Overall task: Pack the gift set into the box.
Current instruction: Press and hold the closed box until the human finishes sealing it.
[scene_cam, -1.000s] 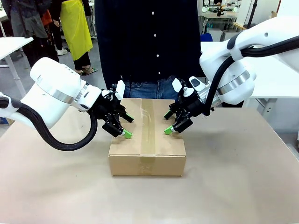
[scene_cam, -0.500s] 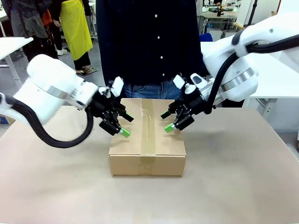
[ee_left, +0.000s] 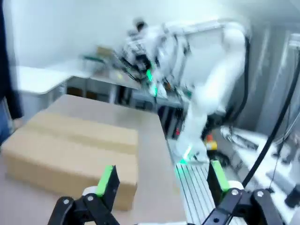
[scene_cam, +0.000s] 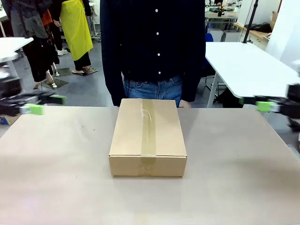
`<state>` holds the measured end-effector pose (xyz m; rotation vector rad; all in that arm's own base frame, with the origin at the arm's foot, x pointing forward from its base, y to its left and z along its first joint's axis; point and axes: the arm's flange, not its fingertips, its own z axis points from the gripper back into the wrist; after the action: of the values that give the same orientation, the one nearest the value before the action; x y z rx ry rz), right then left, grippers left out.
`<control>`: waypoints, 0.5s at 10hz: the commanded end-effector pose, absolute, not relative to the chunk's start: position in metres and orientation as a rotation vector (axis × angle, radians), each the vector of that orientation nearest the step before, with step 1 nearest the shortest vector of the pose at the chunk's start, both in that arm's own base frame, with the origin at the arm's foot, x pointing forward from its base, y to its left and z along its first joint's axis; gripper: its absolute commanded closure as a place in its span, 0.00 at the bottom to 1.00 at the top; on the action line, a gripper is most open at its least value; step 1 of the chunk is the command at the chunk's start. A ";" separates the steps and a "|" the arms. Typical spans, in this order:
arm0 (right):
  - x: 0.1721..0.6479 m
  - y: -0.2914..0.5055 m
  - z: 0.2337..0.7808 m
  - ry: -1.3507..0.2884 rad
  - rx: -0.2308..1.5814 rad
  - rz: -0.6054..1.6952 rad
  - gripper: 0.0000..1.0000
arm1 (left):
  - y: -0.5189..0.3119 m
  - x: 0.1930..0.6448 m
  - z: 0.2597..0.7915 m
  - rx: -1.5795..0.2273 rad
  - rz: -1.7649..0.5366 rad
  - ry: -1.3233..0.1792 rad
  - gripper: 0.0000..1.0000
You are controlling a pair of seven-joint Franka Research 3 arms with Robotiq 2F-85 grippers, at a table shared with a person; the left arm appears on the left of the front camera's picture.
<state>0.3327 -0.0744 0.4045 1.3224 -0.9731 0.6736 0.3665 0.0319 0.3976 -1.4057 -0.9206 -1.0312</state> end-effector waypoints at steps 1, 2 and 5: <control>0.306 -0.095 0.367 -1.005 1.288 0.407 0.00 | 0.062 0.377 0.334 -1.378 -0.668 -0.875 0.00; 0.308 -0.098 0.355 -0.950 1.220 0.321 0.00 | 0.067 0.373 0.318 -1.425 -0.617 -0.861 0.00; 0.321 -0.145 0.361 -0.991 1.234 0.403 0.00 | 0.070 0.359 0.355 -1.392 -0.838 -0.902 0.00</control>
<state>0.3318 -0.1452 0.3460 1.1546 -0.9500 0.3558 0.3617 0.0747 0.3391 -1.3868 -0.8877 -0.7939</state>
